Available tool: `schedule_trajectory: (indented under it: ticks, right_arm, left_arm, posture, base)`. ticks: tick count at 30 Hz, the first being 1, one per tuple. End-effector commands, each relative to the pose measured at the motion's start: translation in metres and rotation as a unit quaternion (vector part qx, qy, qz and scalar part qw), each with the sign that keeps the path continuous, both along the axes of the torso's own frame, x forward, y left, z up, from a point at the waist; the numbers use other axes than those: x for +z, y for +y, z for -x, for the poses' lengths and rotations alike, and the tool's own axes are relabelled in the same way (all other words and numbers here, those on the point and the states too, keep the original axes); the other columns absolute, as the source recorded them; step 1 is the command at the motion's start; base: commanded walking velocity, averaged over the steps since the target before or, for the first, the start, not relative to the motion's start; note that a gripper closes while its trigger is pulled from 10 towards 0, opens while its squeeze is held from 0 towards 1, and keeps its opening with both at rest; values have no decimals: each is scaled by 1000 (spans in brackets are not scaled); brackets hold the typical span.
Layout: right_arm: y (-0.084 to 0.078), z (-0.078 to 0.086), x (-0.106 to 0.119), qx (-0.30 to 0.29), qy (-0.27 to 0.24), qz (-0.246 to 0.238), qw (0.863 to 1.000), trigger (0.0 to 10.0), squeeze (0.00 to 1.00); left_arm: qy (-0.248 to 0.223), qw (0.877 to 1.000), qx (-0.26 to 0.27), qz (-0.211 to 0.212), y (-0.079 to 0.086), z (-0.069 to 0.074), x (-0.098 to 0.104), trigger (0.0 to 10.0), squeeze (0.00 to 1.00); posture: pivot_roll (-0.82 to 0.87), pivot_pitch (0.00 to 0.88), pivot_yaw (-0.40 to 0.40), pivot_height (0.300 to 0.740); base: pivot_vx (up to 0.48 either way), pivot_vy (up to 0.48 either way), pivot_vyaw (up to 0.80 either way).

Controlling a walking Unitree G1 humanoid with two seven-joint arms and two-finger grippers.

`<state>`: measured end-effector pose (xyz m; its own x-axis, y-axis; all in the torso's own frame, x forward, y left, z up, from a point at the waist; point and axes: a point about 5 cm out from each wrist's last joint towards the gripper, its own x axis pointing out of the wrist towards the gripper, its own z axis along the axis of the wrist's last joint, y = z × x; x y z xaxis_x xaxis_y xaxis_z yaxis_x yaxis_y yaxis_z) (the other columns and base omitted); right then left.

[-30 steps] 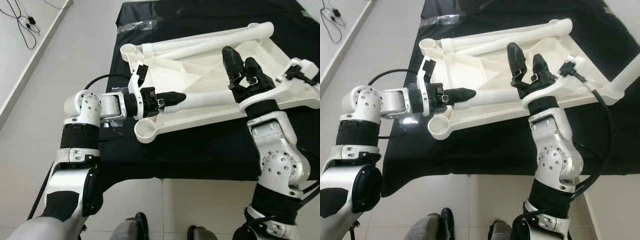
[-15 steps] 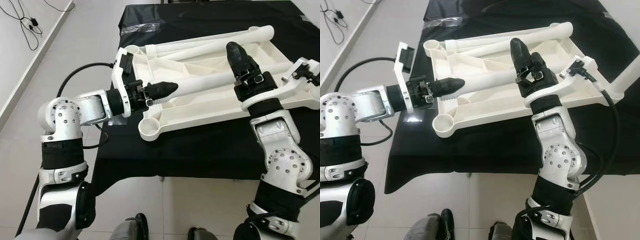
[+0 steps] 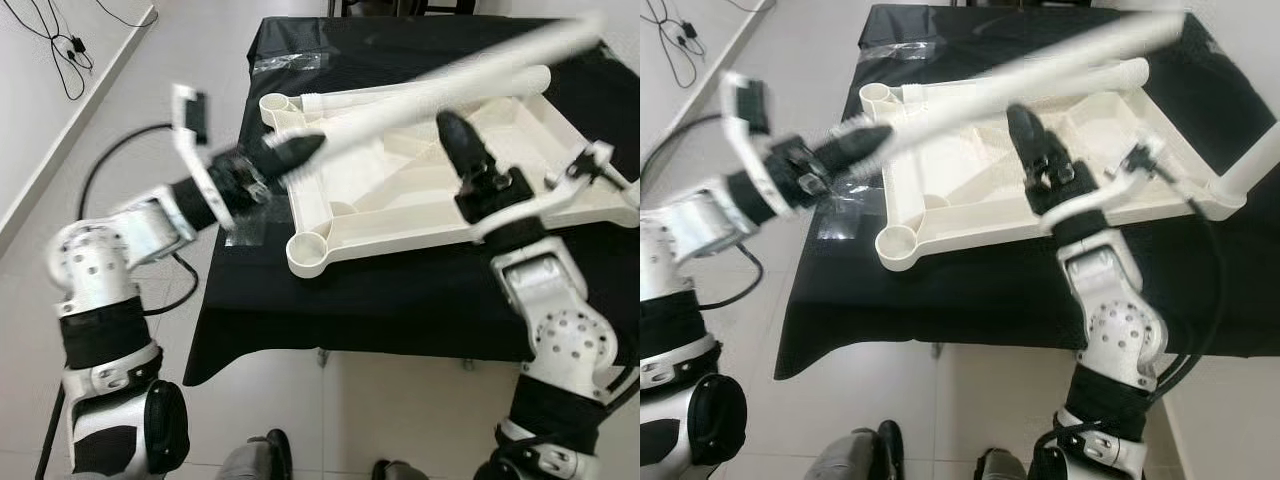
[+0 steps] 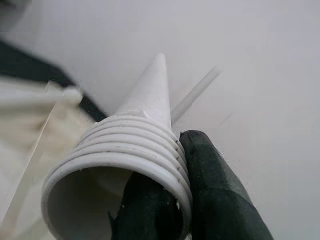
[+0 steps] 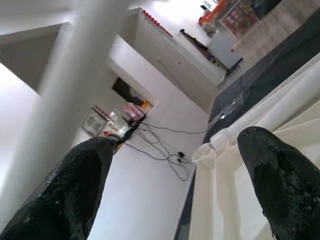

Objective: Building children table

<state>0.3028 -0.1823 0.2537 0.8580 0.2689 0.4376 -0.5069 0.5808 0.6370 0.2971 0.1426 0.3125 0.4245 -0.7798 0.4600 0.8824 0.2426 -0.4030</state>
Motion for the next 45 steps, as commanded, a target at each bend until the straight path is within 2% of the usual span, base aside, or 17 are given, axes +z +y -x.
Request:
schedule_trajectory:
  ticks: [1,8,9,12,15,17,20,25,27,32,44,45]
  right_arm:
    - [1,3,-2,21,-5,-8,1000,10000,0]
    - [23,14,5,92,-46,-14,995,10000,0]
    - [23,14,5,92,-46,-14,995,10000,0]
    - [24,21,15,121,-78,-54,988,10000,0]
    - [23,27,18,141,-99,-67,983,10000,0]
    - [23,30,18,149,-106,-69,981,10000,0]
    - [32,40,18,192,-126,-56,972,10000,0]
    - [45,43,21,217,-129,-41,967,10000,0]
    - [47,44,21,219,-129,-42,966,10000,0]
    - [52,41,20,226,-119,-29,966,10000,0]
    - [55,51,25,263,-143,-56,952,10000,0]
    - [57,54,26,274,-148,-56,949,1176,0]
  left_arm:
    - [-25,1000,-14,7,3,8,2,0,0]
    - [-29,999,-40,8,0,16,-3,0,0]
    - [-29,999,-40,8,0,16,-3,0,0]
    - [-26,998,-55,7,-1,20,-9,0,0]
    - [-27,998,-59,5,-2,21,-11,0,0]
    - [-28,998,-61,5,-2,22,-12,0,0]
    - [-34,997,-75,7,-5,25,-10,0,0]
    - [-34,993,-111,-3,-12,32,-15,0,0]
    - [-34,993,-117,-5,-13,33,-16,0,0]
    - [-23,984,-173,-29,-22,45,-30,0,0]
    - [4,984,-175,-35,-19,44,-44,0,0]
    - [4,984,-172,-36,-18,43,-45,0,0]
  posture:
    - [-34,141,-22,740]
    - [-25,136,-22,740]
    - [-25,136,-22,740]
    - [-26,133,-22,740]
    - [-24,132,-23,740]
    - [-24,132,-23,740]
    - [-21,129,-21,740]
    - [-18,124,-18,740]
    - [-18,124,-18,740]
    - [-16,120,-19,740]
    - [-21,124,-16,740]
    - [-22,124,-16,740]
  base:
    - [0,0,0]
    - [0,0,0]
    - [0,0,0]
    - [0,0,0]
    - [0,0,0]
    - [0,0,0]
    - [0,0,0]
    - [0,0,0]
    - [0,0,0]
    - [0,0,0]
    - [0,0,0]
    - [0,0,0]
